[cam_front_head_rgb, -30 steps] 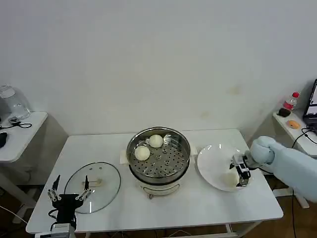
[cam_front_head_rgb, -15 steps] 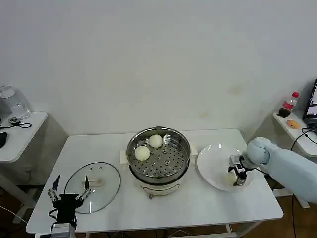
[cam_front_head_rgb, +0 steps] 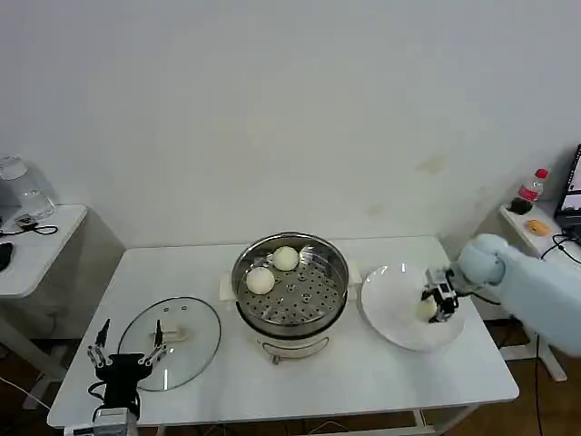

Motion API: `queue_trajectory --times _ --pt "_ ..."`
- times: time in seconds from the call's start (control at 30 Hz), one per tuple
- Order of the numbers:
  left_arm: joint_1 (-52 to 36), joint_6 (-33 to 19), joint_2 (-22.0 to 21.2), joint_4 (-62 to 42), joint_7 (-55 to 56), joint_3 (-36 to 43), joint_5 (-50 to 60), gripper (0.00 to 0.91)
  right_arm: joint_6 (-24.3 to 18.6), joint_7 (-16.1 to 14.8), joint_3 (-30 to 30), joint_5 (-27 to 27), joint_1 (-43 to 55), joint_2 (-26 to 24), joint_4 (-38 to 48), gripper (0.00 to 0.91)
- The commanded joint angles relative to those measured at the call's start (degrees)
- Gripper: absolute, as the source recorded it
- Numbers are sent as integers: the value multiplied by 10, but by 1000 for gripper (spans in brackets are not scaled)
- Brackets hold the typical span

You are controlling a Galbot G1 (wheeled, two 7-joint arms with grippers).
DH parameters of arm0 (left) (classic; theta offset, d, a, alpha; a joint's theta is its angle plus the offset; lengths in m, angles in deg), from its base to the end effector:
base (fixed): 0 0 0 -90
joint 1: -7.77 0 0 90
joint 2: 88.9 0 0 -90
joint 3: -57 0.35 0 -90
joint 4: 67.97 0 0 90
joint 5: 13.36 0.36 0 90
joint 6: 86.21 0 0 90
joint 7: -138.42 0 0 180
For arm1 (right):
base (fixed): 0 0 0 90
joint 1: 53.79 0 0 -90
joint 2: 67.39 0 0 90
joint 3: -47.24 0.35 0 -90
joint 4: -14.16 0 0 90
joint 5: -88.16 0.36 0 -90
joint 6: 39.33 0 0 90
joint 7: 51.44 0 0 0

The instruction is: Take steamed baozi put them in steamer then cover it.

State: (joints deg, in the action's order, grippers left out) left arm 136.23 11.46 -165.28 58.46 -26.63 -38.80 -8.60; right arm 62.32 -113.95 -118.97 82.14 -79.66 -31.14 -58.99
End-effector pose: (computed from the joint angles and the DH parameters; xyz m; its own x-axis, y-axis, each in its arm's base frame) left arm 0.1476 0.0605 -0.2775 -0.9715 -0.2272 0.0674 -0.1894 0.9154 0.3553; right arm 0.5204 -0.1686 -0.1611 -0.2519 -0.0915 0.9634 -0.9619 -0.0853 -0.2596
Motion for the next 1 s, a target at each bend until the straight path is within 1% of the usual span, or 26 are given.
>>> queue_trajectory --times 0.03,0.13,0.17,0.2,0.37,0.47,0.6,0.73,0.87,0.9,0.93,1.0 --pt "-1 1 0 -1 0 1 -1 907 -1 -6 -63 56 190 23 -13 645" --pt "0 1 2 3 -1 -1 -4 907 -1 -6 -104 79 266 59 -16 645" --pt "0 1 4 4 -1 -2 -7 907 -2 -6 -106 83 274 64 -16 645" --pt "0 2 5 4 -1 -3 -8 907 -2 -7 -124 90 305 80 -19 645" --pt "-2 2 7 5 -1 -9 -11 907 -2 -5 -150 106 347 139 -28 655" --pt "-1 2 6 6 -1 -10 -11 907 -8 -5 -151 105 341 176 -33 645" --pt "2 1 4 8 0 -13 -10 907 -17 -5 -155 105 314 217 -42 655" --pt "8 1 4 14 0 -17 -8 907 -38 -4 -165 104 280 256 -49 655" --pt "10 2 3 21 0 -20 -8 907 -67 7 -185 90 255 288 -49 655" --pt "10 2 2 22 1 -21 -8 907 -82 13 -190 78 245 297 -46 655" --pt "10 2 1 22 1 -22 -8 907 -89 19 -192 76 242 302 -46 655" --pt "11 2 -2 23 1 -23 -8 907 -101 22 -195 55 225 310 -50 645"
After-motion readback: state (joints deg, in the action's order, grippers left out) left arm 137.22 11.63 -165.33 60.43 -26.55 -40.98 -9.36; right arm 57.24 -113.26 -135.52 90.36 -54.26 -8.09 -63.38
